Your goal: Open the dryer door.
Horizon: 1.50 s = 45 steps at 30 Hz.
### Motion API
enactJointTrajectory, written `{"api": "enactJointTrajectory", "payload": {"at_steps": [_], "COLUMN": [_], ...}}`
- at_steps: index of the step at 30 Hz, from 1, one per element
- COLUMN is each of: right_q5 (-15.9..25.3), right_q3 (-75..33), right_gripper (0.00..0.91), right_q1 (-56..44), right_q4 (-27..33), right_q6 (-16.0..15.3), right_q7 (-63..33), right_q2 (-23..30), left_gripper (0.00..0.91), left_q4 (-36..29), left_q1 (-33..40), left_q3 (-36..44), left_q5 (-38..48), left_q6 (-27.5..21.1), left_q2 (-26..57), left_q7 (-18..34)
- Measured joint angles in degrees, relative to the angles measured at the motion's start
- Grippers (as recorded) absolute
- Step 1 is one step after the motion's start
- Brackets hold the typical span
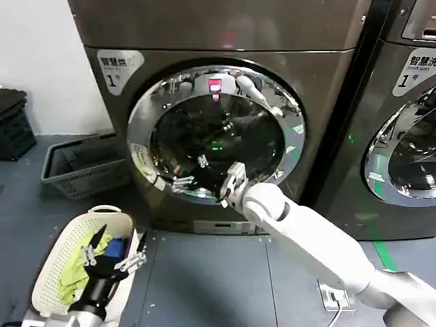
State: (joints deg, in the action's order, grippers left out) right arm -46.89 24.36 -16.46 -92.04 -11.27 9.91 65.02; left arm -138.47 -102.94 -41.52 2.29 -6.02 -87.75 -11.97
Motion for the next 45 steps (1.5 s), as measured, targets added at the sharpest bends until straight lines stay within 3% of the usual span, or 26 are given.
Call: {"api": "enactJointTrajectory", "payload": {"at_steps": [29, 45], "right_q5": [0.4, 0.1], "right_q3": [3.9, 5.3], "right_gripper": [0.907, 0.907], "right_q1": [5.2, 5.8], "right_q4": [10.1, 9.3], "right_q6": [0.4, 0.4], "right_q7": [1.9, 5.2], "right_q2": [9.4, 9.8], "left_gripper": [0.907, 0.907], "left_q4": [-0.2, -0.6], "left_q1": [-0.1, -0.7], "left_q3": [-0.2, -2.8], "left_q5": [0.3, 3.9], "left_q6": [0.2, -0.2], "left_q2": [0.0, 0.4], "left_q7": [0.0, -0.1]}}
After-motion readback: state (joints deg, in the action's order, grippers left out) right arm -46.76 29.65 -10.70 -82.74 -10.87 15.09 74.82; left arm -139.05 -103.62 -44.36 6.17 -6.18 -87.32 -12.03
